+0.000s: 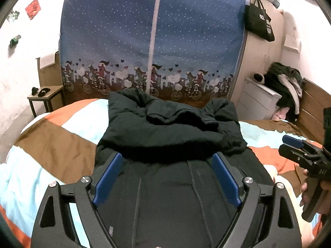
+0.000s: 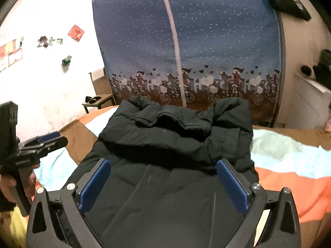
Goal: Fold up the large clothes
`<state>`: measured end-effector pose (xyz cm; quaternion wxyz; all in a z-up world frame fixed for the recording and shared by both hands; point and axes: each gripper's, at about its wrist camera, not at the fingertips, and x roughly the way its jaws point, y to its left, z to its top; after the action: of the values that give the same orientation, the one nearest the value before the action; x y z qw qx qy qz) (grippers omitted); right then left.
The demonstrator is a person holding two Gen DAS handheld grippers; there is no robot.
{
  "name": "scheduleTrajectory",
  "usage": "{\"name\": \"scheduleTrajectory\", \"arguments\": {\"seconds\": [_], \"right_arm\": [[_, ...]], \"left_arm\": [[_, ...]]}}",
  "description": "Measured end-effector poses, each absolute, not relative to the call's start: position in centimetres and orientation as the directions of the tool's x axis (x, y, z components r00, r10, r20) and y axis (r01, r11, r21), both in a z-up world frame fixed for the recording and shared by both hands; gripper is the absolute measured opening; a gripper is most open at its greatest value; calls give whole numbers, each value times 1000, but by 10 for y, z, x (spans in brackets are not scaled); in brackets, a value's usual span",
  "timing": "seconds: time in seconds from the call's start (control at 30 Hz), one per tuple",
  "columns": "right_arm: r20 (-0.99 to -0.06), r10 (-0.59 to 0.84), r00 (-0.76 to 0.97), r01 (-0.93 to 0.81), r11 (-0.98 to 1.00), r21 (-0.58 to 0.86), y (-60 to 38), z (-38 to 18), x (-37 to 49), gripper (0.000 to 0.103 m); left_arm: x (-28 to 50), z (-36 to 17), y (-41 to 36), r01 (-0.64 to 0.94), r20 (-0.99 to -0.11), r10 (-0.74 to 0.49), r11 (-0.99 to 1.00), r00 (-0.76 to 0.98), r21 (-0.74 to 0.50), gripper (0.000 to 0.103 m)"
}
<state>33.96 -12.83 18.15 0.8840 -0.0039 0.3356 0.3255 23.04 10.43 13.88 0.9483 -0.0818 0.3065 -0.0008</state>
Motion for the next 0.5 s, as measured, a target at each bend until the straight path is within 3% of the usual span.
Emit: {"name": "scheduleTrajectory", "arguments": {"seconds": [0.5], "right_arm": [[-611, 570, 549, -571, 790, 224, -139, 177, 278, 103]], "left_arm": [[179, 134, 89, -36, -606, -61, 989, 793, -146, 85]]}}
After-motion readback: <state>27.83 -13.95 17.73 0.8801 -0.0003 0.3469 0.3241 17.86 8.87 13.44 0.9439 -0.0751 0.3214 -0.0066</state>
